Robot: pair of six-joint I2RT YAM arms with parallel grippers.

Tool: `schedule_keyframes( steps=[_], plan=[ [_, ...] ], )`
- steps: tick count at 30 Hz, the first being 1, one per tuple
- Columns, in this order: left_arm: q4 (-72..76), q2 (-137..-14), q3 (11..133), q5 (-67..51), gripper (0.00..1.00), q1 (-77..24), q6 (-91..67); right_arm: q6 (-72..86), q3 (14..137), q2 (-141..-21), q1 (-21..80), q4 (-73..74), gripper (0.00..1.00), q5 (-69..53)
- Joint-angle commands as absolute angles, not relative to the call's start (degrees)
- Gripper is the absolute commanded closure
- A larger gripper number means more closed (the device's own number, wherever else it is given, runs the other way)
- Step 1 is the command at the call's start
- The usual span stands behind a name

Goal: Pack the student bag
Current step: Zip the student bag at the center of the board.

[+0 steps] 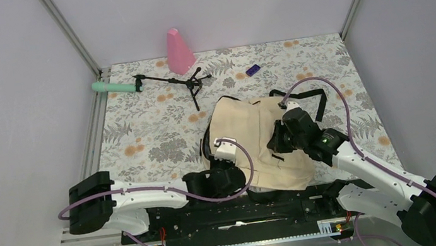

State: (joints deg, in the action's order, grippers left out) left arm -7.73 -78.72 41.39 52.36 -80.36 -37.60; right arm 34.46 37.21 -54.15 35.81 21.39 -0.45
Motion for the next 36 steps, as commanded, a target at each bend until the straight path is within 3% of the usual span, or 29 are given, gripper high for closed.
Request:
schedule_keyframes(
  steps=[1, 19, 30, 32, 34, 36],
  plan=[
    [-4.72, -74.46, 38.79, 55.02, 1.0, -77.21, -38.5, 34.4, 37.41, -52.68, 36.03, 21.49, 1.0, 5.08],
    [10.32, -64.04, 27.75, 44.34, 1.0, -63.74, -33.98, 33.74, 36.91, -50.27, 36.03, 22.44, 1.0, 8.06],
    [16.25, -66.01, 28.67, 38.61, 1.0, -57.06, -31.71, 31.72, 37.09, -47.95, 35.96, 23.2, 1.0, 7.8],
    [16.3, -65.58, 28.91, 37.42, 1.0, -57.04, -31.4, 30.63, 37.9, -47.92, 36.03, 24.28, 0.84, 7.75],
    [17.06, -64.29, 28.37, 35.77, 1.0, -57.04, -31.29, 28.98, 38.81, -47.32, 36.02, 25.18, 0.54, 8.09],
    [18.7, -62.15, 26.65, 33.51, 1.0, -57.08, -31.01, 25.63, 39.64, -45.98, 35.97, 25.12, 0.37, 7.63]
  ],
)
